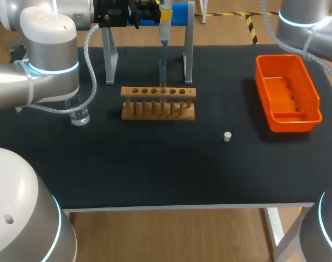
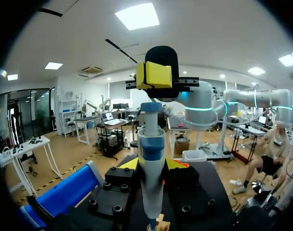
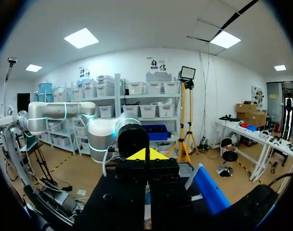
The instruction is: Invert the test tube, pick up the pipette, mount the tip to pipette, aspirate from beaker and dispense into the tube, eject the tip, return the pipette, and cap with the stopper.
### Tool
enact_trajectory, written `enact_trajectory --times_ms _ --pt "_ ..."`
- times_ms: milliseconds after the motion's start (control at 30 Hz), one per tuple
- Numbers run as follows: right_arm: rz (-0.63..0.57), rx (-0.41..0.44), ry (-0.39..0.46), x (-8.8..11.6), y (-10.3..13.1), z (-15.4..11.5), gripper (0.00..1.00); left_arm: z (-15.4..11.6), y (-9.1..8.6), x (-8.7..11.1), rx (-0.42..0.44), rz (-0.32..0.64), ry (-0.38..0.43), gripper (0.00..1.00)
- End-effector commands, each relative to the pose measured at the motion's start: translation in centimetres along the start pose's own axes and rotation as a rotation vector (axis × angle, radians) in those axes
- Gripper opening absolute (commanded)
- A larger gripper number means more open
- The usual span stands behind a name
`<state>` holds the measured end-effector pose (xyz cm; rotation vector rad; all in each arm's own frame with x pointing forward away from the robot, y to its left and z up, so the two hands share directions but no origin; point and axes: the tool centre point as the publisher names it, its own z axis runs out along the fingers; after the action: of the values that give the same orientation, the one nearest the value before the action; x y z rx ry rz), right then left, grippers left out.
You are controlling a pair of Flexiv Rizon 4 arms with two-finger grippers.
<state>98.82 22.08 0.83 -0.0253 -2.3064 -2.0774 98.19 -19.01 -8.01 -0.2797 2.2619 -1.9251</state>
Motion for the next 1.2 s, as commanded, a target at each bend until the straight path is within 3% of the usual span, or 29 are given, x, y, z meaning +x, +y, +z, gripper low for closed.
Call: enact_trajectory --times_ms 33,533,1200 --pt "0.008 0.001 0.024 -0.8 -0.4 0.8 0.0 0.0 -0.1 -0.1 -0.001 0.0 0.0 0.0" --pt "0.009 -0.007 0.048 0.5 -1.5 2.5 0.0 0.0 -0.1 -0.1 -0.001 0.0 0.0 0.0" --pt "-0.012 -0.012 0.021 1.7 -1.9 2.3 0.0 0.0 -0.1 -0.1 -0.001 0.0 0.0 0.0"
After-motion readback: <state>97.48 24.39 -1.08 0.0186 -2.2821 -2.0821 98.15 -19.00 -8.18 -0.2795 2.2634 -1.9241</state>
